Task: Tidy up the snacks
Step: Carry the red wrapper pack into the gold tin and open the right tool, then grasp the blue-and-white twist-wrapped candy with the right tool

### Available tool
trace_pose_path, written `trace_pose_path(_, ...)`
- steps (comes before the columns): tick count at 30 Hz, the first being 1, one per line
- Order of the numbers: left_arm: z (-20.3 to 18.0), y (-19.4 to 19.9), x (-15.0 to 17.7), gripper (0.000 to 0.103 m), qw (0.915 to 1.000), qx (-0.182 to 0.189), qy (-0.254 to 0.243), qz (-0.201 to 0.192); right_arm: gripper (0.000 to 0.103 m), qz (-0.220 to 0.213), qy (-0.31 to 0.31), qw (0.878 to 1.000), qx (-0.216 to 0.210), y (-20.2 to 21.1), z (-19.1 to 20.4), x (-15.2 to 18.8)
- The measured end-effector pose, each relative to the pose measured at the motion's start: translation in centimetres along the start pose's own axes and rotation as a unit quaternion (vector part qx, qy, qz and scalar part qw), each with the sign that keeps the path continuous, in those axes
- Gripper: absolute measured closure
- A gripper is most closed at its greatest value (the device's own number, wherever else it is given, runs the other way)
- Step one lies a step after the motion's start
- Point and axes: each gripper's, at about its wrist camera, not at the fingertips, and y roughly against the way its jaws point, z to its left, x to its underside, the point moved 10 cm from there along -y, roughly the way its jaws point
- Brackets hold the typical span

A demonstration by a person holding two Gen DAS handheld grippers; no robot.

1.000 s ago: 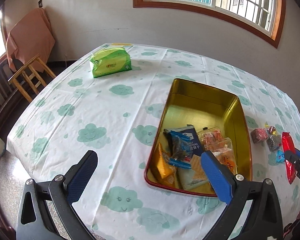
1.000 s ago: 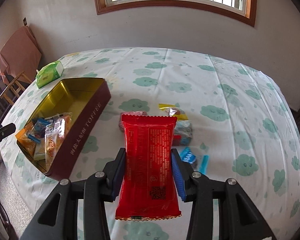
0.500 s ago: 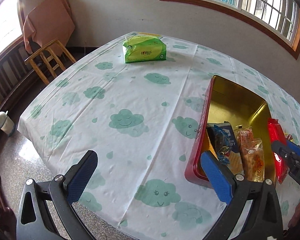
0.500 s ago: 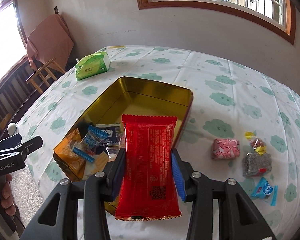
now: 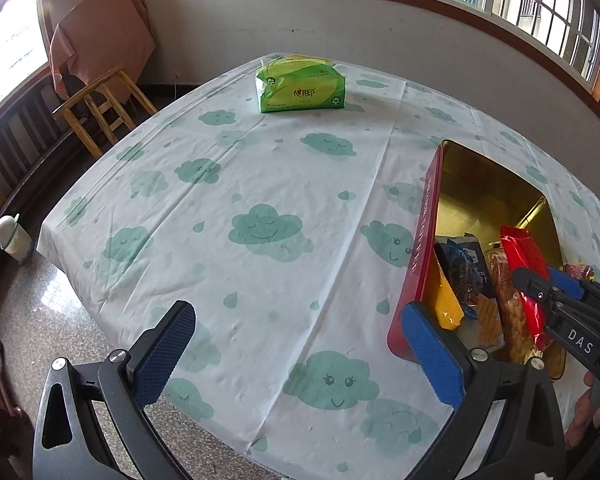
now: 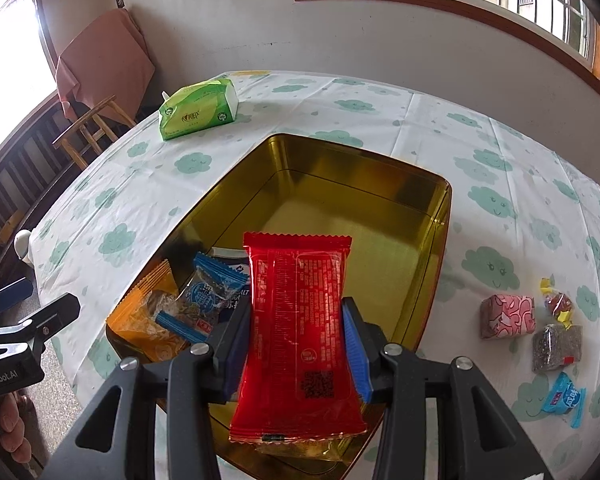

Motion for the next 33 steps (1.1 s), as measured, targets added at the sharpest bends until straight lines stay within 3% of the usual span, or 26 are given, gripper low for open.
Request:
trace_pose_path(22,-1.6,0.8,-0.1,0.001,0.9998,0.005,-0.016,-0.005,0.053,-0.012,0.03,0.999,-0.022,1.1,1.3,0.2)
trace_pose_path(28,-3.9,1.9,-0.7,0.001,0.999,0.018,-0.035,-0.021,0.052,-0.051,0.013,0.998,-0.016,4.7,-1.7,0.0)
trace_pose_path(33,-6.7,2.1,-0.4,0.001,0.9976,0.034,-0.057,-0.02,0.052,-0.067,-0.022,0.997,0.023,7.1,-8.1,1.4)
